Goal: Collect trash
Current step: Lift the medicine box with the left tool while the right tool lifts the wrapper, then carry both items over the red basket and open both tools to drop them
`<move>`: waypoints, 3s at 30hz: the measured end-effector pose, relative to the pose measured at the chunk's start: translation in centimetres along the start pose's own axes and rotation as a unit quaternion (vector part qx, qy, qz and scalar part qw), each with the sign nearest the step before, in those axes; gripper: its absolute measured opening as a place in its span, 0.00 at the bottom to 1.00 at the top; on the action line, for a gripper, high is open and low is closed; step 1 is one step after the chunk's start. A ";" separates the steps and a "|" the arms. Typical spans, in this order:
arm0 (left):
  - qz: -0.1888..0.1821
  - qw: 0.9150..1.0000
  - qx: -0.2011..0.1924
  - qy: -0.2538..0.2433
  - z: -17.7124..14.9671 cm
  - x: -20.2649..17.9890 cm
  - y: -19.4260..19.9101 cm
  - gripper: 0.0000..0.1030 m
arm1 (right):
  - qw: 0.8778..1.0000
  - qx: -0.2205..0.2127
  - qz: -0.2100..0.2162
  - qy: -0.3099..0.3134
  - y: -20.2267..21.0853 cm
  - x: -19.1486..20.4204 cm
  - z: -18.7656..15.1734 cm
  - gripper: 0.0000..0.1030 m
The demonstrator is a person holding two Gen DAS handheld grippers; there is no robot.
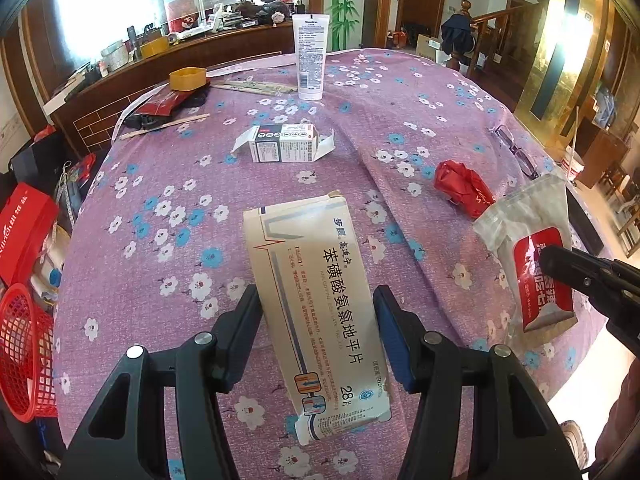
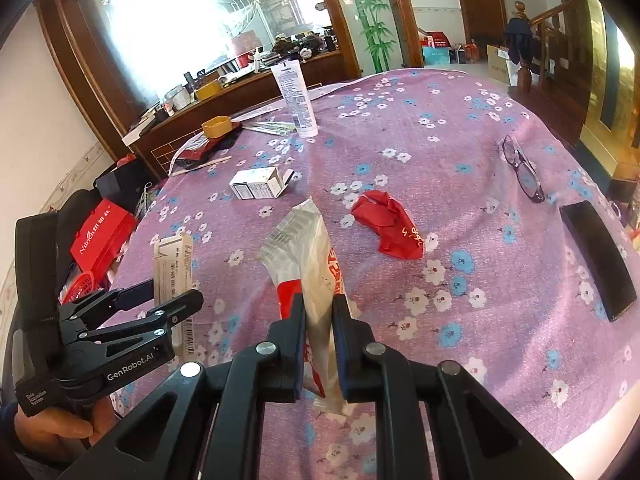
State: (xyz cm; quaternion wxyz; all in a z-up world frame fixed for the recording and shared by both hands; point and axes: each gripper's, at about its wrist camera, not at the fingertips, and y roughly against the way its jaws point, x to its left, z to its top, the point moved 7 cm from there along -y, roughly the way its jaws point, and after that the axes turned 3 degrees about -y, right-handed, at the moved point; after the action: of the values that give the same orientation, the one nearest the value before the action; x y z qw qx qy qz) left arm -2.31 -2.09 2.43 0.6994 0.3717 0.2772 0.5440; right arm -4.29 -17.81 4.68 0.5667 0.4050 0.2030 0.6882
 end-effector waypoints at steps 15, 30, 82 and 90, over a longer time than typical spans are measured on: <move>0.014 0.999 -0.010 0.050 -0.6 4.1 0.7 0.54 | 0.999 0.013 0.014 0.037 -1.5 3.3 0.6 0.13; 0.038 0.994 -0.037 0.093 -1.4 8.7 3.4 0.54 | 0.997 0.014 0.036 0.062 -2.1 6.3 1.5 0.13; 0.176 0.928 -0.079 0.320 -13.3 37.8 14.3 0.54 | 0.940 0.120 0.231 0.219 -9.8 41.0 -1.3 0.14; 0.188 0.920 -0.048 0.340 -15.8 42.1 13.2 0.61 | 0.933 0.160 0.258 0.194 -14.6 47.8 -3.2 0.20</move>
State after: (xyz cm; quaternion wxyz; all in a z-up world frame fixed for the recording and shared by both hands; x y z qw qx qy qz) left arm -11.44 43.81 4.93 0.4654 0.1757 0.3967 0.7715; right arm 0.76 31.94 7.67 0.2474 0.3871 0.3049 0.8343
